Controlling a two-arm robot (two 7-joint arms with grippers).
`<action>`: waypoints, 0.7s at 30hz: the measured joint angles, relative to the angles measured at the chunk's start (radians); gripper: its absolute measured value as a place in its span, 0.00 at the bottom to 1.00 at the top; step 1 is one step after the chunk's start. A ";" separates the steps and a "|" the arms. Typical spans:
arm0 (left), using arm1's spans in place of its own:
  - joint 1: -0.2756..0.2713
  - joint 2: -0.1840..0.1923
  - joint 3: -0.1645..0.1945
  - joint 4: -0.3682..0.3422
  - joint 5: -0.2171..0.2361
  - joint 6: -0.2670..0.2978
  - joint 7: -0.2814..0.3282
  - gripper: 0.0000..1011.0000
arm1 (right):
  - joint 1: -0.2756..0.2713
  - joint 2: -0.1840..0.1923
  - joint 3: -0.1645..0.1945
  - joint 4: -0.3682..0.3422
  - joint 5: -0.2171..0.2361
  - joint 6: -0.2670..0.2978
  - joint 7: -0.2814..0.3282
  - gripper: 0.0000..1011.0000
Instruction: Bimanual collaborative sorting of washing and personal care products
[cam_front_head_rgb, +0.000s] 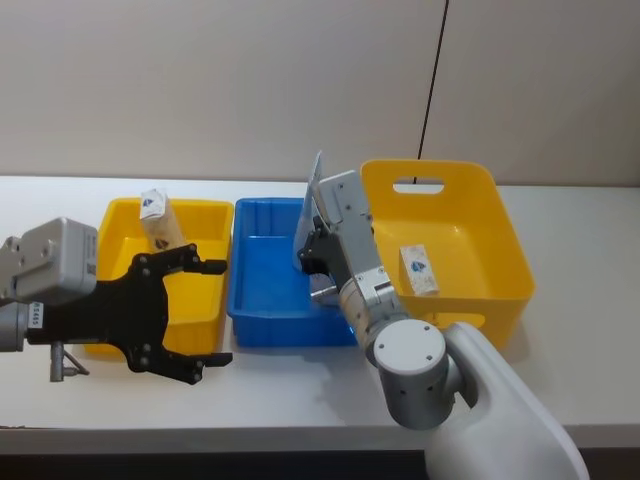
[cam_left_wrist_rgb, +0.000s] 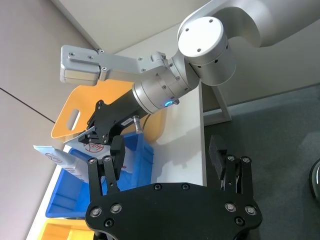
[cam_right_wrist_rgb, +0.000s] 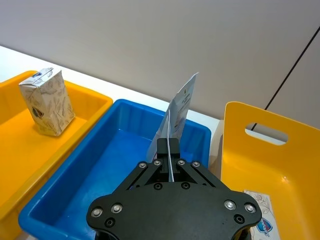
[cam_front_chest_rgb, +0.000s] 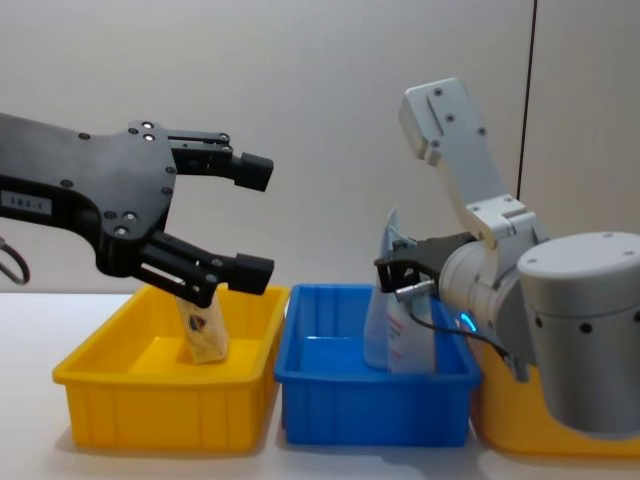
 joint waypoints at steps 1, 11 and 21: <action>0.000 0.000 0.000 0.000 0.000 0.000 0.000 0.99 | -0.001 0.000 0.001 -0.003 0.000 0.001 0.001 0.00; 0.000 0.000 0.000 0.000 0.000 0.000 0.000 0.99 | -0.022 -0.001 0.018 -0.085 0.020 0.023 0.034 0.00; 0.000 0.000 0.000 0.000 0.000 0.000 0.000 0.99 | -0.047 -0.002 0.037 -0.211 0.054 0.055 0.082 0.00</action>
